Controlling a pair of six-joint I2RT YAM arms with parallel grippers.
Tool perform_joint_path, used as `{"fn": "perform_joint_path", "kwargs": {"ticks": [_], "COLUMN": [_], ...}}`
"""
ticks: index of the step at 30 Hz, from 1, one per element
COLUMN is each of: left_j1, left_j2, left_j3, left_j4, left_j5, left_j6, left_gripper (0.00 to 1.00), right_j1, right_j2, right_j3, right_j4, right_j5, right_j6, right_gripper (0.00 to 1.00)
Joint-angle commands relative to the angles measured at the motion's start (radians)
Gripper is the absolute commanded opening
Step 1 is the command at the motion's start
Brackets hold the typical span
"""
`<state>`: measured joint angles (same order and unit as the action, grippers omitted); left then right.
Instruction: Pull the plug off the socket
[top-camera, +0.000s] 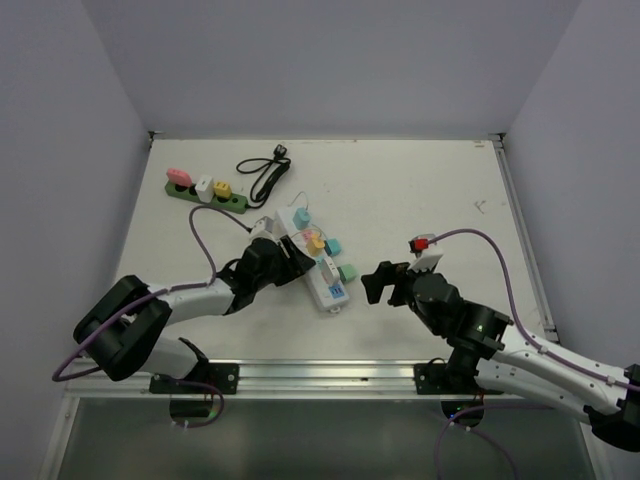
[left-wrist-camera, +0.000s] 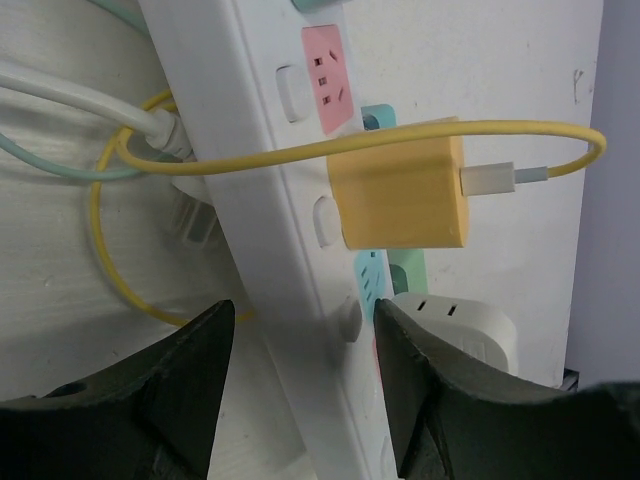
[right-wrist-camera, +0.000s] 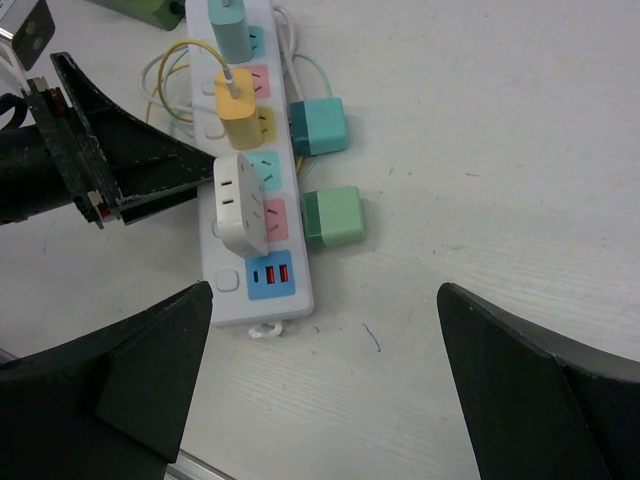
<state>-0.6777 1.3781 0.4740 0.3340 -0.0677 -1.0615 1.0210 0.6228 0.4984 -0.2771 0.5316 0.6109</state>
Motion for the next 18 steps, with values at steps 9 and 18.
{"fn": "perform_joint_path", "kwargs": {"ticks": [9, 18], "left_j1": [-0.006, -0.006], "left_j2": [0.090, 0.137], "left_j3": [0.022, -0.005], "left_j4": [0.181, 0.290], "left_j5": [-0.026, 0.023], "left_j6": [-0.035, -0.058], "left_gripper": [0.56, 0.47], "right_j1": [0.002, 0.004], "right_j2": [0.057, 0.136], "right_j3": [-0.009, 0.009], "right_j4": [0.087, 0.156], "right_j5": [-0.056, -0.122], "right_j6": [-0.053, -0.089], "right_gripper": [0.98, 0.98]}}
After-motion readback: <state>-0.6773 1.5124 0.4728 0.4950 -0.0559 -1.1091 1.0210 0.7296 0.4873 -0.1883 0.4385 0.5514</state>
